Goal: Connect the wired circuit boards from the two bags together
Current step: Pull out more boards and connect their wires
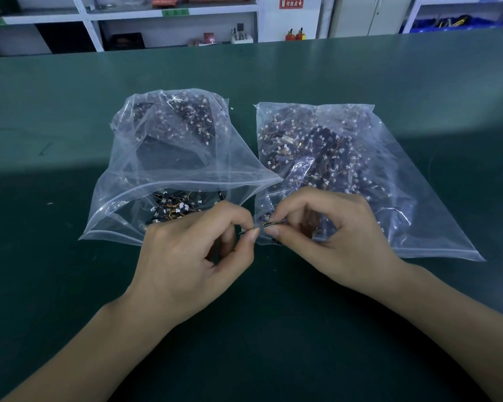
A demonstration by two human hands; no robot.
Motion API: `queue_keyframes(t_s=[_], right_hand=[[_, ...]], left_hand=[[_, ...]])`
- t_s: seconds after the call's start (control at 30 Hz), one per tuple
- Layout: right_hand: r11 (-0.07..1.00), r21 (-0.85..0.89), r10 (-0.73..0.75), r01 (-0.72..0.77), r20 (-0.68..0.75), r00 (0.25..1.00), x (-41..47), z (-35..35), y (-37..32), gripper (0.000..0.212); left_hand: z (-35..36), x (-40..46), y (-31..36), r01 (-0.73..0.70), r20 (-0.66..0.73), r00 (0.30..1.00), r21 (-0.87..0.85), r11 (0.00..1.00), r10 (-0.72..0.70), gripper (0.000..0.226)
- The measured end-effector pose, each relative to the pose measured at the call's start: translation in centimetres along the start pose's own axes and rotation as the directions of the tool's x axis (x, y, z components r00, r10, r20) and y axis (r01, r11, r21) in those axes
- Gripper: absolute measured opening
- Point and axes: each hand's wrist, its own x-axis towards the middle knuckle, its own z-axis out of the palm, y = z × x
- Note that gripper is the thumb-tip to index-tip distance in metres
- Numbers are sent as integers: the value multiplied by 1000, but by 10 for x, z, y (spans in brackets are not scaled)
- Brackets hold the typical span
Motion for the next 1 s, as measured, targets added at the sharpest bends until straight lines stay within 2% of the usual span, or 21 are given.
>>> queue_keyframes(t_s=[0.2, 0.33, 0.5, 0.57, 0.8, 1.0], right_hand=[[997, -63, 33, -34, -19, 999, 0, 0, 0, 15], [944, -329, 19, 13, 92, 996, 0, -1, 3, 40], [941, -330, 133, -78, 147, 980, -2, -2, 3, 89], [940, -326, 155, -97, 155, 976, -1, -4, 3, 100], [864, -503, 173, -7, 283, 944, 1, -5, -1, 86], [906, -422, 115, -40, 154, 981, 3, -5, -2, 76]], left_hand=[[0, 1, -5, 52, -77, 996, 6, 999, -51, 9], [0, 2, -7, 48, -111, 993, -4, 999, -48, 11], [1, 1, -8, 80, -92, 992, -25, 996, -82, 9], [1, 1, -8, 86, -69, 994, -36, 996, -89, 7], [1, 0, -6, 91, -41, 995, -75, 993, -94, 6], [1, 1, -5, 62, 21, 998, -89, 994, -60, 8]])
